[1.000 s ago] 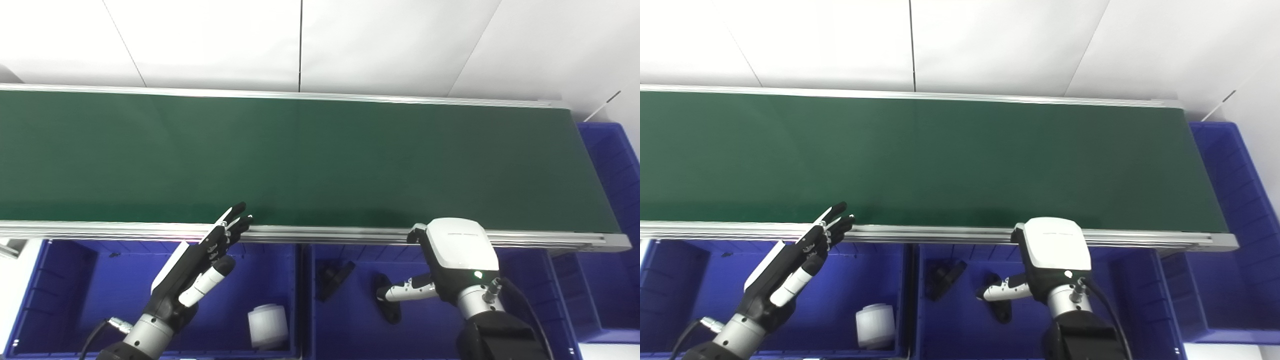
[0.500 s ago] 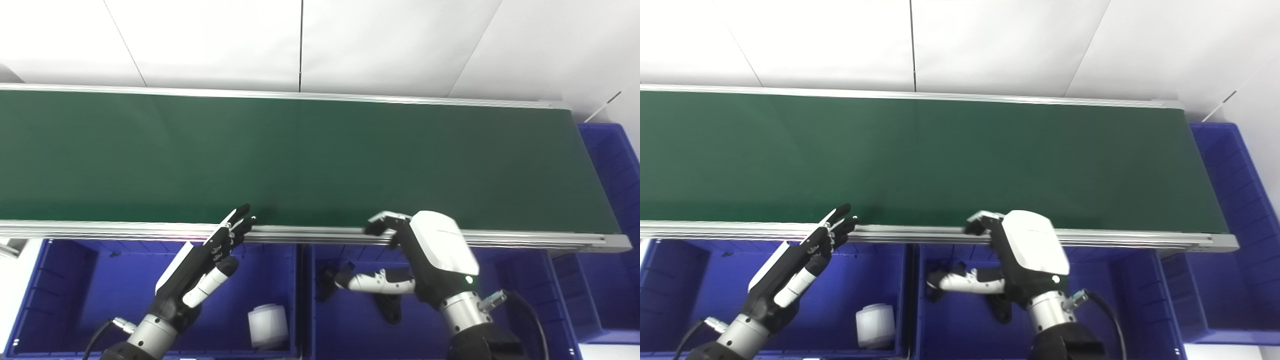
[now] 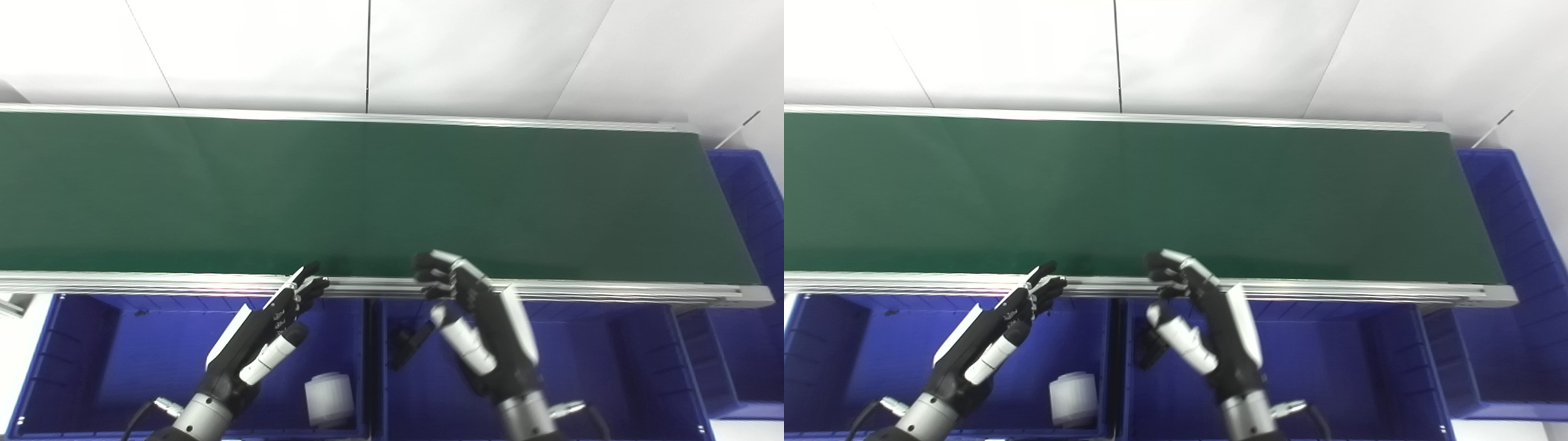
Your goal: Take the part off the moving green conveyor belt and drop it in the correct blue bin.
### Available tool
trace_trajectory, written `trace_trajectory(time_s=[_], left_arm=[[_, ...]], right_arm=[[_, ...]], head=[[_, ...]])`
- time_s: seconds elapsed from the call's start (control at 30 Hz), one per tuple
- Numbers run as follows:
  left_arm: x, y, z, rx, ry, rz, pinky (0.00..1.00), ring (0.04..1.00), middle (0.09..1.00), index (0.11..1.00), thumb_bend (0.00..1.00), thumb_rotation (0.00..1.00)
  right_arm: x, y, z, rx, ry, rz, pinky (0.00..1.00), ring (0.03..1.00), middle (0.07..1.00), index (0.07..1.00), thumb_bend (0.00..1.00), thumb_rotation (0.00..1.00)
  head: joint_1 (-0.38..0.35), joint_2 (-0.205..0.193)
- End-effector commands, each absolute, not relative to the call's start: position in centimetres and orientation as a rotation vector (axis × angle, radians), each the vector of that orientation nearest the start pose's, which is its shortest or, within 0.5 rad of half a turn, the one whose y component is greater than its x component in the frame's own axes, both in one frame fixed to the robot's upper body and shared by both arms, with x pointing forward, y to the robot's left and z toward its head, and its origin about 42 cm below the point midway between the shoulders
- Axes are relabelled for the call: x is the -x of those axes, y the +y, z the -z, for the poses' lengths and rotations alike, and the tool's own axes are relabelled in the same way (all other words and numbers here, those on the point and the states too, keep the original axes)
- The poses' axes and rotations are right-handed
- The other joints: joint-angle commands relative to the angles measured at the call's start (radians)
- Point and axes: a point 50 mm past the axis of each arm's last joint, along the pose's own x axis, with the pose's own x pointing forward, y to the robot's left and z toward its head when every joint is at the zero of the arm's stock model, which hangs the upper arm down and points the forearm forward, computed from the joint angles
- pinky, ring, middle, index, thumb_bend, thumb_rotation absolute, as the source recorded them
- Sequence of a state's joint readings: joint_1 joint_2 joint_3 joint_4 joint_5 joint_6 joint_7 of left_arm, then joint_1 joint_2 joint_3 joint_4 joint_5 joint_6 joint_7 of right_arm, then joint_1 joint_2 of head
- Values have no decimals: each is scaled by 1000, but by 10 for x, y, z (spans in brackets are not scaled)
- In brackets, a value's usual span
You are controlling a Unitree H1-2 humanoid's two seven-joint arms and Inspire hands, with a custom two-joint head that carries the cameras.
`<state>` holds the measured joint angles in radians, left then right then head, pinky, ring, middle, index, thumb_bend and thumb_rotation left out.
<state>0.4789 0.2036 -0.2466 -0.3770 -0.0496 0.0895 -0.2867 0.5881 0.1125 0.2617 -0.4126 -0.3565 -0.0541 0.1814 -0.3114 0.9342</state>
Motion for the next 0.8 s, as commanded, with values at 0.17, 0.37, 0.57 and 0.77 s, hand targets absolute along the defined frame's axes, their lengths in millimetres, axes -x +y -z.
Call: trace_trajectory(time_s=[0.17,0.37,0.57,0.77], left_arm=[[-117,199,-103,-48,170,452,973,963,931,968,713,812],[-116,195,-102,-47,167,445,981,964,930,968,708,814],[-115,189,-103,-26,150,434,980,958,925,970,708,812],[-112,186,-105,-26,152,432,993,955,925,972,730,822]], right_arm=[[-102,-116,-105,131,10,-295,787,841,855,817,849,982],[-103,-120,-98,155,13,-359,942,961,957,946,910,1000],[-102,-124,-90,114,46,-356,986,996,989,981,921,1000],[-103,-128,-87,68,80,-290,986,984,980,974,891,1000]], head=[[19,-1],[29,-2],[33,0],[44,2]])
